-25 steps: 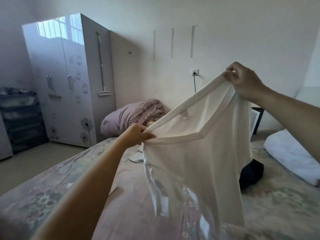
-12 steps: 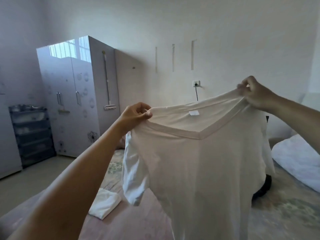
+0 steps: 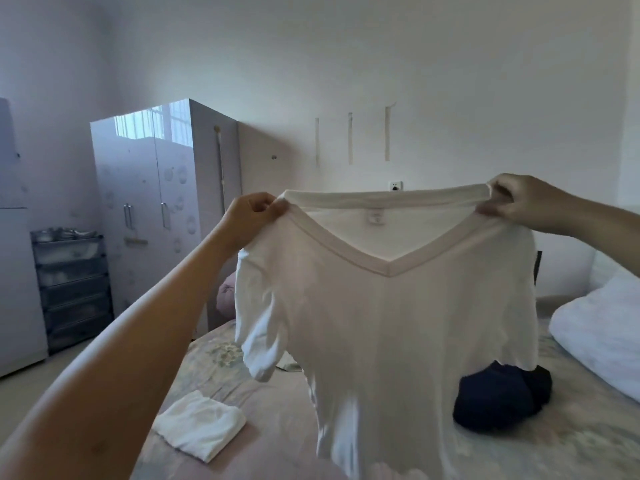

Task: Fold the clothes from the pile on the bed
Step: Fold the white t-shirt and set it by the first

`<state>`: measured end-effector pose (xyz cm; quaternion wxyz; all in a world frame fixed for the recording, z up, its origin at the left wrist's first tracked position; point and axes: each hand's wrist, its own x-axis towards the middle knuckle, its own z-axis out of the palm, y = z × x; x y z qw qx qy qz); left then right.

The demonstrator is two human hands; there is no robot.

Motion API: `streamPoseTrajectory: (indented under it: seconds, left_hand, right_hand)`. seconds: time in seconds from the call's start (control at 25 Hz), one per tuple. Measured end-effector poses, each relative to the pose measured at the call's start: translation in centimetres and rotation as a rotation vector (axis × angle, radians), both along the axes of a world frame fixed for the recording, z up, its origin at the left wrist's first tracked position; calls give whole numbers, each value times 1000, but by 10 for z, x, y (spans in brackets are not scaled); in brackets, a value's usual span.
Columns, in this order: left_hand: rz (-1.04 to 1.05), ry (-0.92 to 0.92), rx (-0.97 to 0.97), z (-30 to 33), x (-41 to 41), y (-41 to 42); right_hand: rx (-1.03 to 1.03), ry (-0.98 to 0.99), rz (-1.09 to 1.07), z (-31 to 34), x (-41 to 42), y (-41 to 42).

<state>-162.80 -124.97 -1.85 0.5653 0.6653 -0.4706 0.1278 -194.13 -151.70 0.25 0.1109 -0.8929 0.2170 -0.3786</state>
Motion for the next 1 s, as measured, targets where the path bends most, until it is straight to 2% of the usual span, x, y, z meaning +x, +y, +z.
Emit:
streamPoseTrajectory:
  seconds: [0.16,0.24,0.32,0.44,0.52,0.6,0.8,0.88,1.0]
  left_hand:
    - [108,37,-220,5,-2,-7]
    - [160,3,-270,9,-3,-3]
    - [254,-155,-192,10,-6,6]
    - [530,-537,36,5,-9,18]
    - [577,-643,98,4,-7,25]
    - [525,-624,150,5,0,28]
    - [396,-433,308,-15,35,6]
    - [364,-375,411,-51,62,-27]
    - [290,-261,596,-135,123,-90]
  right_hand:
    - [-44,-269,-19,2,1,16]
    - [-64,-315,-28,5,0,20]
    - [-93,-289,-43,6,-4,23]
    - [-181,-128,-131,6,-13,29]
    - [-217,-51,-158,6,-18,31]
    - [-190,-32,-143,7,-18,29]
    - [-157,44,-153,-22,28,-7]
    - [-117,139,-175,-58,68,-34]
    - [-36,284,-158,-146,143,-93]
